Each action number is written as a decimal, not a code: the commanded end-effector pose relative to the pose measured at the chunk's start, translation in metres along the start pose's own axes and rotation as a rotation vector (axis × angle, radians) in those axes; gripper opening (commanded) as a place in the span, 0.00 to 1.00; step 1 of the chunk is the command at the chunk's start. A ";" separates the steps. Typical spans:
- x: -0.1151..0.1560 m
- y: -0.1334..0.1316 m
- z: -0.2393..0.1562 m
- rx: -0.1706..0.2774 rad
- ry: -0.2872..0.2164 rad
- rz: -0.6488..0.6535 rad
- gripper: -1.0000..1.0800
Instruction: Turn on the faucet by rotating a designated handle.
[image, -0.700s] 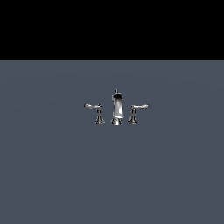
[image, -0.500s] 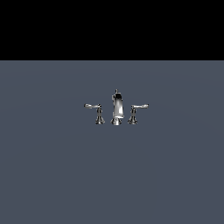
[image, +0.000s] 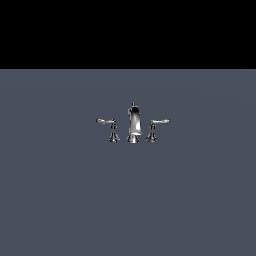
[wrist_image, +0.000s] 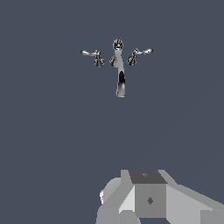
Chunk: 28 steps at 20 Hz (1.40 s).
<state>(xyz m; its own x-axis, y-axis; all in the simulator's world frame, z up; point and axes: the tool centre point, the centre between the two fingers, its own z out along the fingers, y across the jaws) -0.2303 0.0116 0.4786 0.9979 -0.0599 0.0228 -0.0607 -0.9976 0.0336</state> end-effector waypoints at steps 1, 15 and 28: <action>0.003 -0.007 0.008 0.000 -0.001 0.031 0.00; 0.039 -0.063 0.074 0.004 -0.010 0.299 0.00; 0.088 -0.109 0.140 0.010 -0.019 0.561 0.00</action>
<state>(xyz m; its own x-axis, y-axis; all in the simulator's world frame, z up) -0.1395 0.1058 0.3446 0.8305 -0.5568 0.0170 -0.5570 -0.8304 0.0142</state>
